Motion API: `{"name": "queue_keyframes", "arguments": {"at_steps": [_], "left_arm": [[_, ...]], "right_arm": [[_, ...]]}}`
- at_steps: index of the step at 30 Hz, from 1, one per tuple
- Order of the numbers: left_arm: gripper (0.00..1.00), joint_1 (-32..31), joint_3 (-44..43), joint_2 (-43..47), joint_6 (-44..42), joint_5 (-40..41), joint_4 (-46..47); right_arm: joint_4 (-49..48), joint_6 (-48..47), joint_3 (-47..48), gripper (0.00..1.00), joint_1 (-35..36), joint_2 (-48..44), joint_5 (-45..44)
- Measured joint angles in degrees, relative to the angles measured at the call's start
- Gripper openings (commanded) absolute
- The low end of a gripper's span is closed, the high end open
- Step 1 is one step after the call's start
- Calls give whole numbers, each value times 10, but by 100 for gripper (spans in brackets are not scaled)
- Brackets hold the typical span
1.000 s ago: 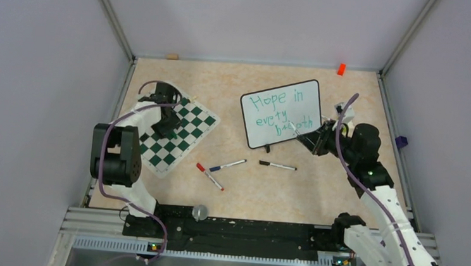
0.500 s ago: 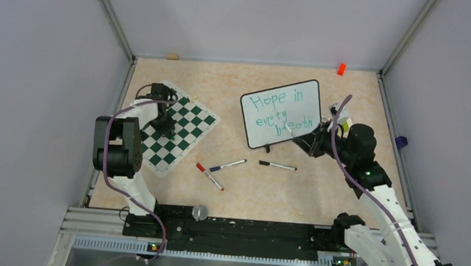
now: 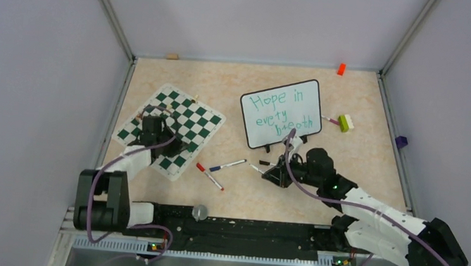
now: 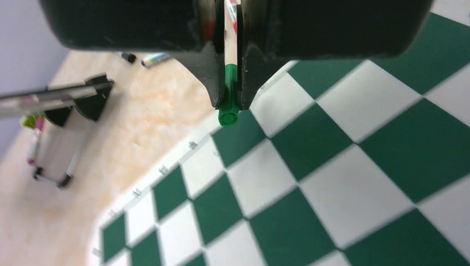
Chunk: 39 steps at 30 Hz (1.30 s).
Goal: Write a sentence on the whiteboard
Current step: Insert the pen cap into the whiteboard marker.
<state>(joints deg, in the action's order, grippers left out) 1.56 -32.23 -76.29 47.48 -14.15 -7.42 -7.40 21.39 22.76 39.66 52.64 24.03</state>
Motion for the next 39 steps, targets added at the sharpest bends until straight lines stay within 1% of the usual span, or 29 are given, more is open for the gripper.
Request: {"name": "queue_keyframes", "arguments": {"at_steps": [4,7,9,11,13,18,21,25,29,31,39], "left_arm": [[0,-33,54,99,7,-20,49],[0,-61,88,168,21,-27,89],[0,-80,111,196,38,-28,123],[0,-100,137,206,54,-28,163],[0,-113,155,205,64,-27,182],[0,-123,169,208,75,1,193],[0,-136,169,223,79,23,192],[0,-148,170,248,83,51,192],[0,-150,175,258,89,66,189],[0,-151,176,258,94,70,183],[0,-151,177,269,97,78,160]], "right_arm": [[-98,3,-69,0,21,41,-30],[-164,3,-88,0,47,72,-44],[-215,3,-90,0,70,96,-56],[-268,2,-90,0,97,119,-80],[-326,3,-90,0,119,151,-101],[-492,16,-100,0,150,276,-160],[-557,25,-95,0,173,349,-193],[-591,26,-53,0,229,418,-256],[-623,26,-4,0,267,461,-295],[-634,28,15,0,277,478,-311],[-643,44,67,0,281,546,-341]]}}
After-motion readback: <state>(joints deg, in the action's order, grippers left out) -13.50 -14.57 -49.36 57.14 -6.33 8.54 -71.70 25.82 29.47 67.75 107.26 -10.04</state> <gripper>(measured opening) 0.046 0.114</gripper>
